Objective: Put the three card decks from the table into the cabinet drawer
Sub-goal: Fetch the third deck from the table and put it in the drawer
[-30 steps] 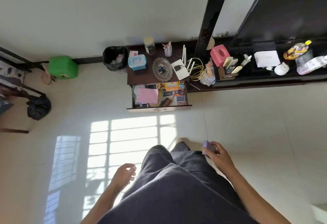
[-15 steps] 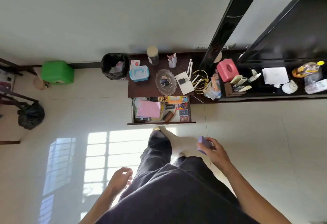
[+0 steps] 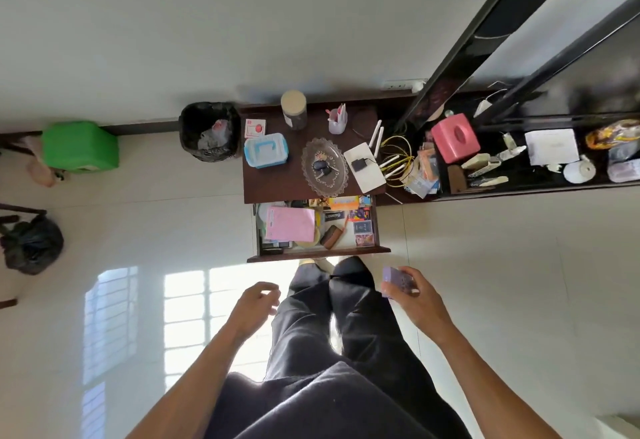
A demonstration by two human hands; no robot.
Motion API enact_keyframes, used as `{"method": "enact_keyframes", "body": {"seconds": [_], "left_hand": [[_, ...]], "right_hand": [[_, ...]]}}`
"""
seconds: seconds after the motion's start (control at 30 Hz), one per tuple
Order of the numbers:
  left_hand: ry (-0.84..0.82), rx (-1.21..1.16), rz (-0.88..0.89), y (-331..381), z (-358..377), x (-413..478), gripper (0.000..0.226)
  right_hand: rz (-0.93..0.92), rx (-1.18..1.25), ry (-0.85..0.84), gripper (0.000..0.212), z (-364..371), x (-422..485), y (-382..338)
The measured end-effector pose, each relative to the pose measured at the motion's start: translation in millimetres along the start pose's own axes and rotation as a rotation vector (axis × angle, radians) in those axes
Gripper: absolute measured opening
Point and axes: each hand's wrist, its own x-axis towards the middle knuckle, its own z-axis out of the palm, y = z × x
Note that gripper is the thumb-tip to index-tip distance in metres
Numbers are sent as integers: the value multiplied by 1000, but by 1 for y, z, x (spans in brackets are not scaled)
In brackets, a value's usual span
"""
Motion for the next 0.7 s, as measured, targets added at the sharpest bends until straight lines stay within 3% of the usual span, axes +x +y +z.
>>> {"method": "enact_keyframes", "body": {"seconds": [0.2, 0.33, 0.53, 0.7], "left_hand": [[-34, 13, -119, -9, 19, 32, 19], [-33, -35, -183, -14, 32, 75, 10], [-12, -113, -173, -30, 67, 189, 12], [-26, -314, -319, -87, 120, 300, 17]], "right_hand": [[45, -74, -50, 56, 6, 60, -5], [59, -145, -63, 62, 20, 122, 1], [118, -175, -2, 71, 64, 250, 34], [138, -311, 26, 71, 124, 368, 94]]}}
